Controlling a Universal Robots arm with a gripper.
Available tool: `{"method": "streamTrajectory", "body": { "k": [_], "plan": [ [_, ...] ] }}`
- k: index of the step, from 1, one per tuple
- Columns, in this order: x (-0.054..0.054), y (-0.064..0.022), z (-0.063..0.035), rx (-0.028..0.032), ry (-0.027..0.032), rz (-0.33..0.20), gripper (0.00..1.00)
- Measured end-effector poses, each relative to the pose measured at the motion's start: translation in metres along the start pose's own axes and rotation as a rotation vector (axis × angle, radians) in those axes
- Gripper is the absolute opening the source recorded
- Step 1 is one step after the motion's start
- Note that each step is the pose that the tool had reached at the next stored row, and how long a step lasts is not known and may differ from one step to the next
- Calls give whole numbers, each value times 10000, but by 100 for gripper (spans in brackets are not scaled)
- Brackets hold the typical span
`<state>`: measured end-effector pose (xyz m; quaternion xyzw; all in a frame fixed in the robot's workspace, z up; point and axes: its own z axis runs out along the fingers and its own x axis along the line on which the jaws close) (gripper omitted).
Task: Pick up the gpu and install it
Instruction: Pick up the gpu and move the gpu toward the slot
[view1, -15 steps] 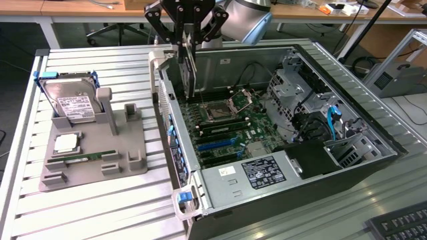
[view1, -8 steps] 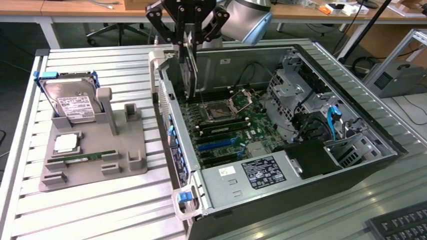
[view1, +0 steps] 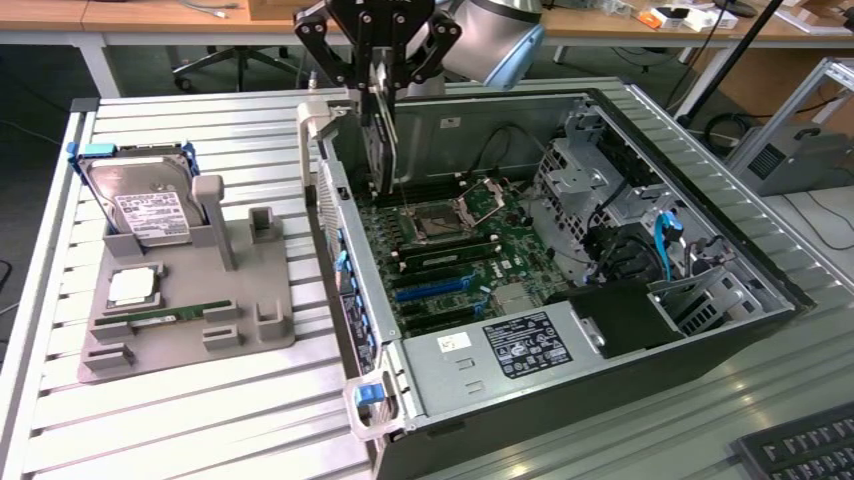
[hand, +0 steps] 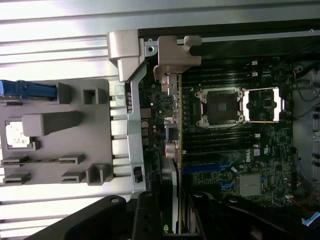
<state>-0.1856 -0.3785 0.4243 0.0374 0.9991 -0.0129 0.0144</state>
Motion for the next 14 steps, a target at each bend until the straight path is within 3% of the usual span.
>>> {"method": "streamTrajectory", "body": {
  "k": [14],
  "plan": [
    [-41,3,1,0,0,0,27]
  ]
}}
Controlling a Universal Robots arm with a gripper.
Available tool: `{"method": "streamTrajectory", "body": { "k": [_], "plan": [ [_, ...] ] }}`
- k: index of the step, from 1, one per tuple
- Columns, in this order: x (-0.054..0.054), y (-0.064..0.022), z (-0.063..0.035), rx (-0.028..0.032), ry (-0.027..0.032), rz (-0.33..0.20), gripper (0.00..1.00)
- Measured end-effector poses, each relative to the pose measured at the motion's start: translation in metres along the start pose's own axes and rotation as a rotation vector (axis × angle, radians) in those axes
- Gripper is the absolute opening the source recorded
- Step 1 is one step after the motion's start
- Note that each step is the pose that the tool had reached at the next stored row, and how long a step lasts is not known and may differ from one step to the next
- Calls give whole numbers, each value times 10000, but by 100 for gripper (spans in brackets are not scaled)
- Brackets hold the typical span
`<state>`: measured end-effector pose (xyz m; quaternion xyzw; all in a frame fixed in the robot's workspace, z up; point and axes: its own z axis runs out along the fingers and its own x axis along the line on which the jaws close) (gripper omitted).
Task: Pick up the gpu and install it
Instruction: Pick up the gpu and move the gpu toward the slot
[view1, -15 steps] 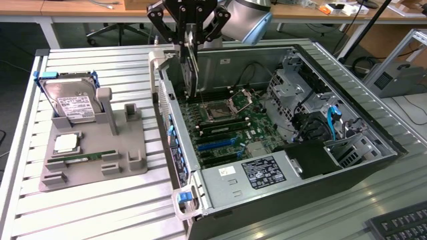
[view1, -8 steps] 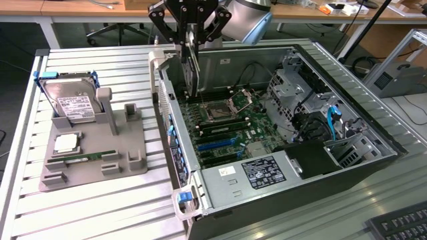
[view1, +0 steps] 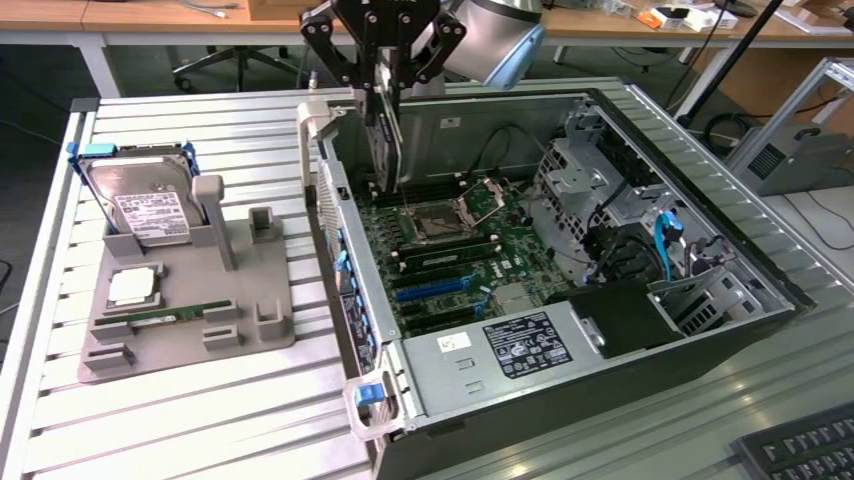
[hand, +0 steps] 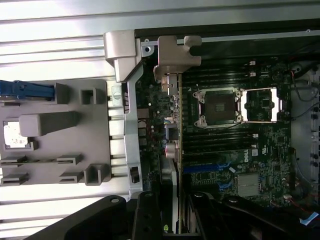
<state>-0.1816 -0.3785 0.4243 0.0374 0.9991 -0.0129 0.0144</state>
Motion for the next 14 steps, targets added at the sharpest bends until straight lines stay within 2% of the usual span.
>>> {"method": "streamTrajectory", "body": {
  "k": [14],
  "plan": [
    [-50,4,1,0,1,0,27]
  ]
}}
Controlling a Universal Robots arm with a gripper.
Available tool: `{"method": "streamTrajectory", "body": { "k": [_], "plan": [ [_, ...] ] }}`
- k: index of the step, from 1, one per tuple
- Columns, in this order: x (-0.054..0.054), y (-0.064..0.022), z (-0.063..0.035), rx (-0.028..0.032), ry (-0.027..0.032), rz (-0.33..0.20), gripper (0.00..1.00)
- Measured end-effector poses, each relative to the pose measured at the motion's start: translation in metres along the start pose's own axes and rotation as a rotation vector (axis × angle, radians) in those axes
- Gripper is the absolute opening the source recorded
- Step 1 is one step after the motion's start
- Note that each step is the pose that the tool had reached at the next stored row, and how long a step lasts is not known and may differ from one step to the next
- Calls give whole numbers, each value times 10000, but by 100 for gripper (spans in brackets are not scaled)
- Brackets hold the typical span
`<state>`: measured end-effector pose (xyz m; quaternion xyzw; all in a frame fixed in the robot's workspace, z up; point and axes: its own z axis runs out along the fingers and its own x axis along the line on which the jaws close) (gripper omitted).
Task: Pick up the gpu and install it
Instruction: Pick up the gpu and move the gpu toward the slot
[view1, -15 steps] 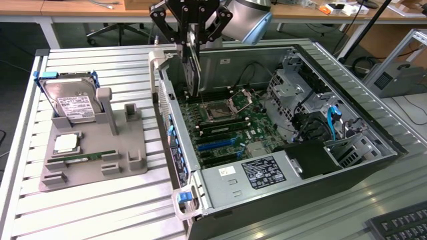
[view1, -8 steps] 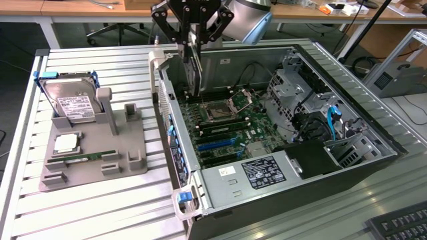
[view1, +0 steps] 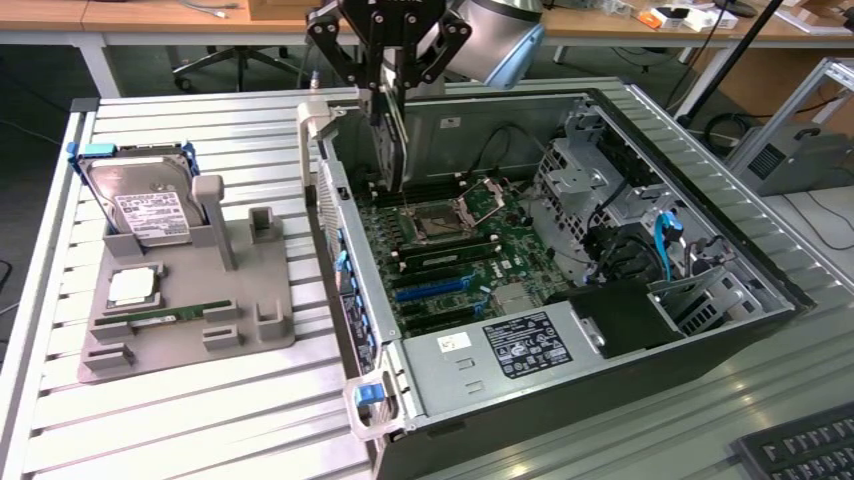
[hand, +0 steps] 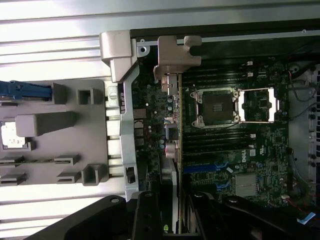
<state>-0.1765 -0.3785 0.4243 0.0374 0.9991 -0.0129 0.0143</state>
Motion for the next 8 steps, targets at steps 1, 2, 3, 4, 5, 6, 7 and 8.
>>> {"method": "streamTrajectory", "body": {
  "k": [1,2,3,4,5,6,7,8],
  "plan": [
    [-4,0,0,-1,-1,0,27],
    [-7,0,1,-1,-1,0,27],
    [-12,1,1,0,-1,0,27],
    [-17,1,1,-1,-1,0,27],
    [-20,2,1,0,0,0,27],
    [-23,2,1,0,0,0,27],
    [-28,2,1,0,0,0,27],
    [-31,2,1,0,0,0,27]
  ]
}}
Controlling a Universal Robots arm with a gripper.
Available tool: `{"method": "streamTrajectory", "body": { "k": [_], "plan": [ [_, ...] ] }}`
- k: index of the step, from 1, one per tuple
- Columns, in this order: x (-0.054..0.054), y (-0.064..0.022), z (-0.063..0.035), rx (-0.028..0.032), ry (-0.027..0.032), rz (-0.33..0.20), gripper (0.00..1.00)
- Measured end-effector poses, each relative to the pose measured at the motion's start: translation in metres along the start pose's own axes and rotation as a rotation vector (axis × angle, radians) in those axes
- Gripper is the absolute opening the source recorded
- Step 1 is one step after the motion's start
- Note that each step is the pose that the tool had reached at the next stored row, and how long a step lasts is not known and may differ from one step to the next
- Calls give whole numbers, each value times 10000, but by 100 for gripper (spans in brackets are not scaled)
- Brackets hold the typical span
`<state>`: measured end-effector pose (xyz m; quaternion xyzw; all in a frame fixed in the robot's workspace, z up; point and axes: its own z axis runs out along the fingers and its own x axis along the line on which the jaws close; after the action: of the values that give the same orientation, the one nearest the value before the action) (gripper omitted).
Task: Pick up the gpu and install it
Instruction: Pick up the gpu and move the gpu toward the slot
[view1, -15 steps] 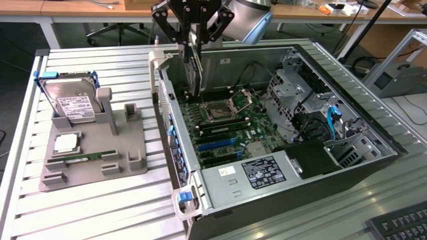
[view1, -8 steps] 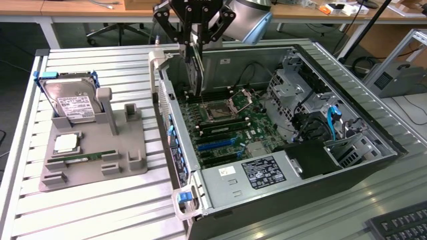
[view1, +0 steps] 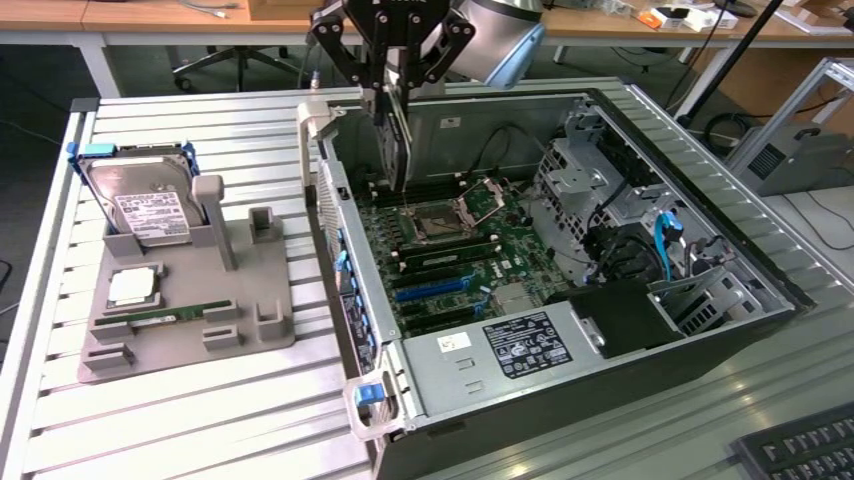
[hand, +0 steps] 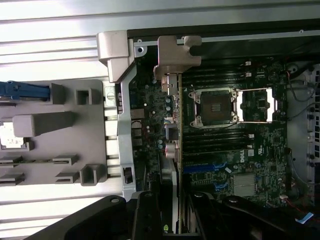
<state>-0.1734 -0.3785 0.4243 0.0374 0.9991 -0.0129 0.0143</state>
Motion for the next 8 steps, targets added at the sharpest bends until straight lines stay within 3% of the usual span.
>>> {"method": "streamTrajectory", "body": {
  "k": [8],
  "plan": [
    [-36,3,1,-1,-1,0,27]
  ]
}}
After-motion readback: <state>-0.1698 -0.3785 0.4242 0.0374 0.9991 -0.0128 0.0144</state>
